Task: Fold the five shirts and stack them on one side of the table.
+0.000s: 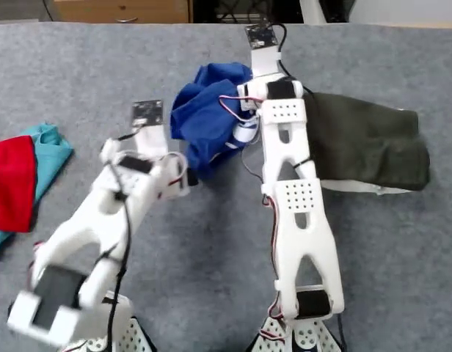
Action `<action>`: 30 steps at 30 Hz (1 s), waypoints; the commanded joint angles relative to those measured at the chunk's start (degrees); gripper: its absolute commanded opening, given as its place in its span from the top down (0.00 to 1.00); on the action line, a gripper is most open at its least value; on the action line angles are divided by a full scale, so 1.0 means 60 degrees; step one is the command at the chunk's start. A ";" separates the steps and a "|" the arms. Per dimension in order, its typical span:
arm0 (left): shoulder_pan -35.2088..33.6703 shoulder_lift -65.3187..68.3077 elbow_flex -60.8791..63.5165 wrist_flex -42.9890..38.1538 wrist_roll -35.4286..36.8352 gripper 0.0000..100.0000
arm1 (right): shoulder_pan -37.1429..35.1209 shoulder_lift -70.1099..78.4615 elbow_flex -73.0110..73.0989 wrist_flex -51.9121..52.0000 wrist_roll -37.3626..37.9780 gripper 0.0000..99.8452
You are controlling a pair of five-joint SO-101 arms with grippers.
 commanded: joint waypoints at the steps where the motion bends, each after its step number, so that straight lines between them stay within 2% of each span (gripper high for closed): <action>1: 0.0755 0.0996 -0.1810 0.0542 0.0484 0.73 | 0.0322 0.0154 -0.0945 -0.0176 -0.0513 0.98; 6: 0.0960 0.1495 -0.2835 0.0674 0.1304 0.73 | 0.0381 0.0095 -0.0916 -0.0117 -0.0615 0.98; 11: 0.0886 0.1773 -0.3245 0.0557 0.1495 0.73 | 0.0352 0.0139 -0.0916 -0.0103 -0.0615 0.98; 15: 0.0872 0.2520 -0.2762 -0.1114 0.1421 0.74 | 0.0322 0.0168 -0.0901 -0.0103 -0.0615 0.98; 17: 0.0872 0.2974 -0.2718 -0.1597 0.1289 0.80 | 0.0352 0.0168 -0.0901 -0.0103 -0.0615 0.98; 19: 0.0872 0.3297 -0.2864 -0.1700 0.0630 0.89 | 0.0366 0.0168 -0.0901 -0.0103 -0.0615 0.98; 21: 0.0799 0.3399 -0.3040 -0.1451 -0.0264 0.98 | 0.0366 0.0168 -0.0916 -0.0073 -0.0615 0.98; 25: 0.0286 0.3326 -0.3553 -0.0234 -0.0821 0.97 | 0.0352 -0.0154 -0.0930 0.0513 -0.0557 0.98; 28: -0.0432 0.2799 -0.4242 0.1392 -0.0967 0.97 | 0.0308 -0.0667 -0.0930 0.1670 -0.0322 0.98; 30: -0.1048 0.2256 -0.4608 0.2227 -0.1465 0.97 | 0.0176 -0.1136 -0.0916 0.2681 -0.0117 0.94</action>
